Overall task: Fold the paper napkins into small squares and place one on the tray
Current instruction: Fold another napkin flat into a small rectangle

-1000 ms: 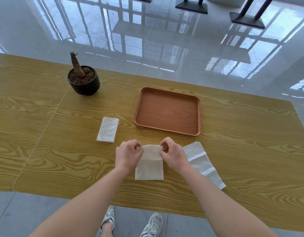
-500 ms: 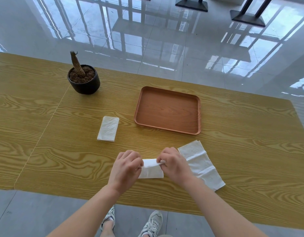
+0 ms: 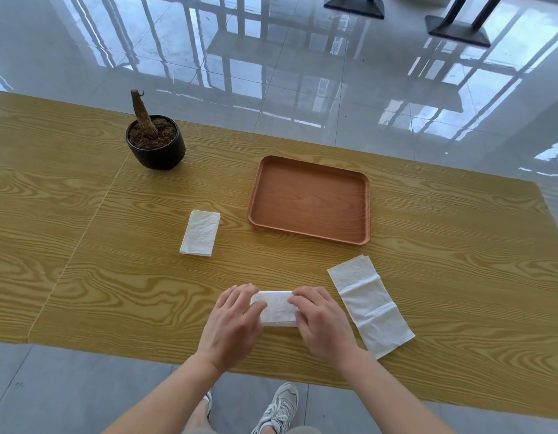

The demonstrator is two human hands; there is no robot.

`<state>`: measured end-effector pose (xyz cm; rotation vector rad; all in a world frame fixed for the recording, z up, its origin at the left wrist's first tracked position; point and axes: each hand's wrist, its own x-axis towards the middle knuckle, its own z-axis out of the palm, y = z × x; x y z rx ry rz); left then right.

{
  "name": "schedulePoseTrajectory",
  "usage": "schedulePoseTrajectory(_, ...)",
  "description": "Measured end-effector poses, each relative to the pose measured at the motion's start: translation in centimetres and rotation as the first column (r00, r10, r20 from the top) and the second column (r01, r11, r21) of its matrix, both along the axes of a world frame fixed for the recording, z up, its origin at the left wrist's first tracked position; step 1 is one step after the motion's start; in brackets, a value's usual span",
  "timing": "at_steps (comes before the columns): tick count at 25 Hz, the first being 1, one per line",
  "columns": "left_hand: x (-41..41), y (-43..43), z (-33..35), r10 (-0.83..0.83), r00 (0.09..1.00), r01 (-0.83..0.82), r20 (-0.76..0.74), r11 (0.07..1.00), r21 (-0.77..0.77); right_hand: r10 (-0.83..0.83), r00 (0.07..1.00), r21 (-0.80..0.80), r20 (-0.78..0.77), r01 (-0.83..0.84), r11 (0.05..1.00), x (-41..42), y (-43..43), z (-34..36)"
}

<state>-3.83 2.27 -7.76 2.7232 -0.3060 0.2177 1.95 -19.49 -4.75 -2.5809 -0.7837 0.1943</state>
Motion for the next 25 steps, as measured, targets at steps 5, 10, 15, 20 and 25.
schedulePoseTrajectory(5, -0.6, -0.4, -1.1, -0.036, 0.994, 0.048, -0.105, 0.992, 0.114, -0.025, 0.998, -0.121, 0.056, 0.032, 0.992, -2.0, 0.2, -1.8)
schedulePoseTrajectory(10, -0.6, -0.3, -1.7, -0.064, 0.995, 0.075, -0.077, 0.987, 0.142, 0.019, 0.998, -0.144, 0.064, -0.010, 0.989, -2.9, -0.1, -2.5)
schedulePoseTrajectory(15, -2.0, -0.5, -2.4, -0.072, 0.984, 0.103, -0.163, 0.975, 0.195, 0.054, 0.998, -0.231, 0.034, -0.045, 0.972, -3.3, -0.2, -2.8)
schedulePoseTrajectory(20, -2.4, -0.8, -2.3, -0.047, 0.969, 0.112, -0.244, 0.959, 0.261, 0.071, 0.997, -0.341, 0.008, -0.064, 0.938, -3.5, -0.4, -3.5)
schedulePoseTrajectory(25, -2.2, 0.3, -1.8, 0.002, 0.978, 0.043, -0.207, 0.977, 0.210, -0.011, 1.000, -0.211, 0.000, 0.011, 0.977, -3.1, -0.1, -2.9)
